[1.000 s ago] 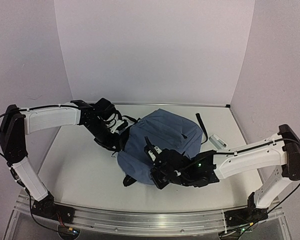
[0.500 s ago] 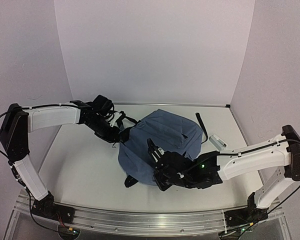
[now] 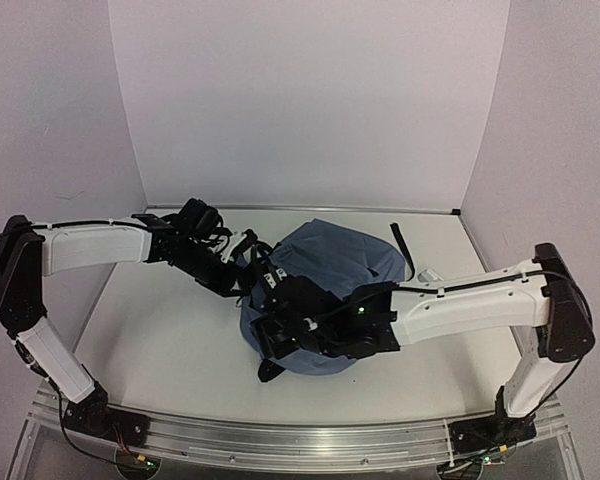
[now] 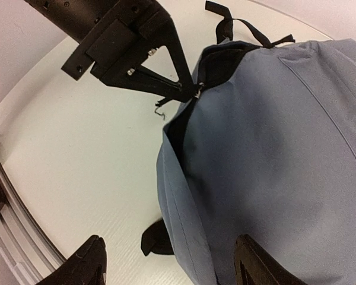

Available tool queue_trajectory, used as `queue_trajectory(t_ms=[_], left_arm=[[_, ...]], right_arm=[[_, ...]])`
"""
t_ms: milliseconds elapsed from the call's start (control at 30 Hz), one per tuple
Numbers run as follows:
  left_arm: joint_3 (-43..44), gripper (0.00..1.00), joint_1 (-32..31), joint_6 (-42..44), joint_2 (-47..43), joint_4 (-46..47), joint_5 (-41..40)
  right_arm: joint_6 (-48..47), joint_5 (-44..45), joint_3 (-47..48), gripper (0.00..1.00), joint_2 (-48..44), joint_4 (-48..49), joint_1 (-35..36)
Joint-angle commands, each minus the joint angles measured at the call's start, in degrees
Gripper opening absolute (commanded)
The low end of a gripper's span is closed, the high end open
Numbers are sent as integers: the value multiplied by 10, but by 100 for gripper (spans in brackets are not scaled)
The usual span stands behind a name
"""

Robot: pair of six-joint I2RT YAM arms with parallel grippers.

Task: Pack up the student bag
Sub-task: Zip the student bag at the center of the board.

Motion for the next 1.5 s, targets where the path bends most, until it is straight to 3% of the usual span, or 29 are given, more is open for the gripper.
queue_trajectory(t_ms=[0,100,267,367,467,633,767,1167,1467], left_arm=[[-7,0,-3,-20,-29,20,-8],[-13,0,-3,-24,-34,19,-13],[-23,0,-3,-29,-45,25,-17],[-25,0,-3,-41,-44,26,-61],[-15,0,0,-48,-34,31,-124],[5,0,8,-52,-9,72,-206],[34,0,10,-36,20,101,-219],[88,0,27,3,73,169,-197],[105,0,37,-11,102,212,-139]], right_arm=[[-32,12,64,71,73,-3,-16],[-52,15,97,69,107,-3,-22],[-75,49,138,53,152,5,-28],[-78,53,150,21,160,6,-28],[-76,42,134,0,138,8,-27],[-77,20,75,0,75,9,-9],[-70,-11,38,0,38,8,10],[-44,-88,11,0,0,8,49],[9,-36,15,0,-8,9,51]])
